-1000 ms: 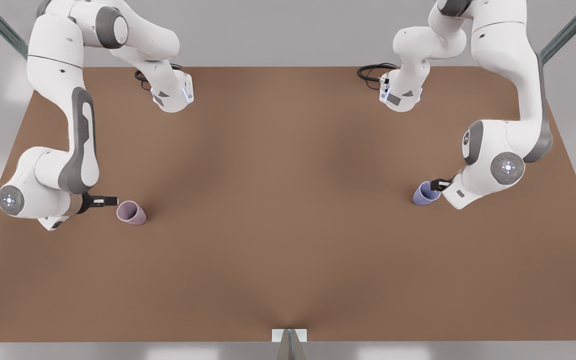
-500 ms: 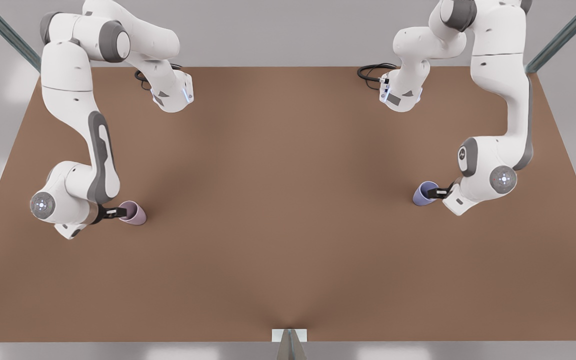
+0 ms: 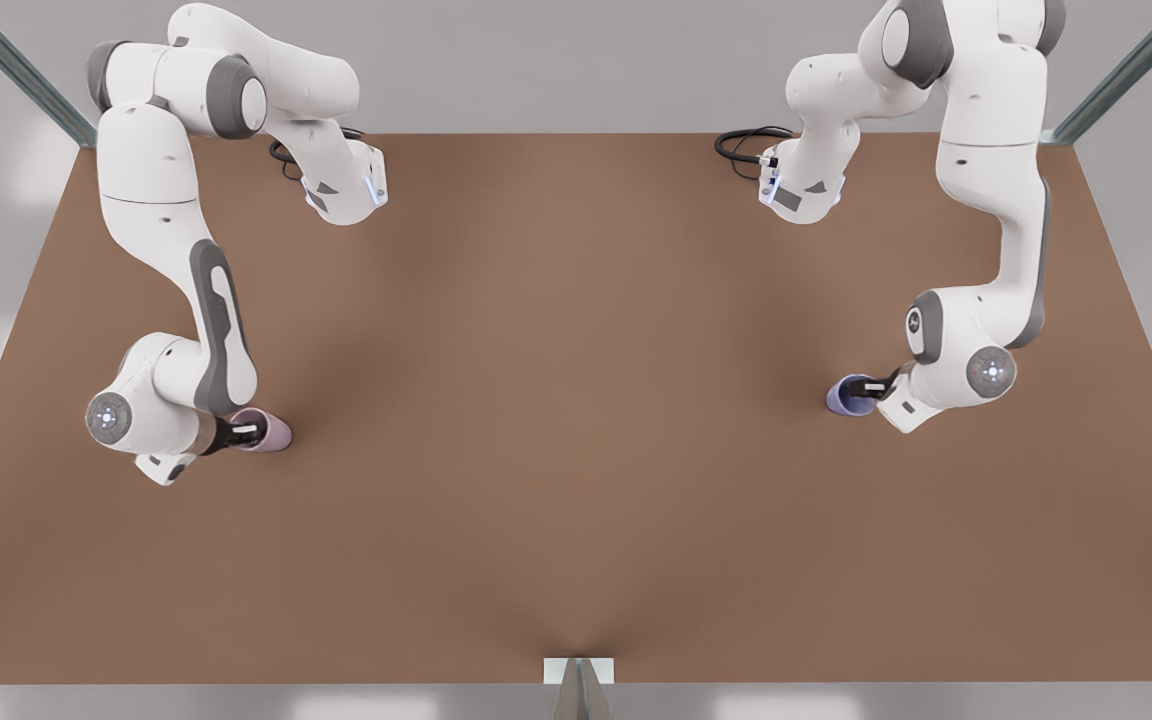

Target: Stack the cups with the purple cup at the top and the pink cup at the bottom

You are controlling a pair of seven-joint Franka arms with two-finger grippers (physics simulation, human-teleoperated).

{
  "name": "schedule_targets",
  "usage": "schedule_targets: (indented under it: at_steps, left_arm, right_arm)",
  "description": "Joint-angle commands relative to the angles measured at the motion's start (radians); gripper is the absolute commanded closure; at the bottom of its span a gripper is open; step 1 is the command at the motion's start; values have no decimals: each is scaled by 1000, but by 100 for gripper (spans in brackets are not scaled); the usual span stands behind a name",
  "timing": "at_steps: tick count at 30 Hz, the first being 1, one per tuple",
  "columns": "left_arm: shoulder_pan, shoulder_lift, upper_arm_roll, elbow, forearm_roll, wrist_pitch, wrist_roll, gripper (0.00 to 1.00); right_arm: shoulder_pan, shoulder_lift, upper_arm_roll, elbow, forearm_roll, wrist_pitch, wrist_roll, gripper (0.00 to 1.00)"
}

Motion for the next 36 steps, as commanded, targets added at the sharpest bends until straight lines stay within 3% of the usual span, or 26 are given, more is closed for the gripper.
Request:
schedule_targets:
  at_steps: [1,2,3,4,5,6,11,13,16,18,20,23,25,30,32,33,34,36]
  left_arm:
    - [0,2,0,0,-5,5,40,8]
    - [0,2,0,0,-5,5,40,8]
    - [0,2,0,0,-5,5,40,28]
    - [0,2,2,0,-6,5,40,56]
    - [0,2,2,0,-12,-1,39,72]
    - [0,3,2,0,-48,-8,30,79]
    - [0,11,2,1,-57,-9,30,79]
    - [-1,11,2,1,-57,-9,30,79]
    - [-1,5,2,9,-57,-27,30,79]
    - [-1,-12,2,18,-55,-43,25,79]
    - [-1,-46,-5,61,-44,-101,10,79]
    - [-6,-66,-34,190,-38,-259,-19,79]
    - [-24,-64,-61,314,-37,-383,-32,79]
    - [-187,-55,-63,487,-54,-540,-268,79]
    - [-216,-56,-112,509,-66,-540,-393,79]
    - [-216,-58,-155,518,-80,-540,-466,79]
    - [-218,-59,-176,521,-95,-541,-506,79]
    - [-218,-61,-235,523,-98,-548,-599,79]
  right_arm:
    - [8,6,0,-1,18,2,-85,77]
    - [13,6,0,-1,18,1,-85,79]
    - [13,6,0,1,18,2,-90,79]
    - [14,6,0,1,18,2,-88,79]
    - [14,6,0,2,18,2,-87,79]
    - [16,6,0,5,18,1,-85,79]
    - [22,-32,15,16,15,-22,-74,79]
    - [25,-78,81,10,13,-22,19,79]
    - [161,-115,172,22,16,-21,364,79]
    - [307,-109,227,123,16,-14,685,79]
    - [457,-45,232,268,18,-11,890,79]
    - [692,302,233,781,22,-16,1329,79]
    - [770,465,222,981,19,1,1397,79]
    - [888,485,158,927,22,58,1424,77]
    - [885,473,101,917,21,-54,1424,49]
    - [887,471,86,917,19,-85,1426,27]
    - [887,476,81,915,19,-82,1426,15]
    - [884,483,78,884,18,-77,1426,15]
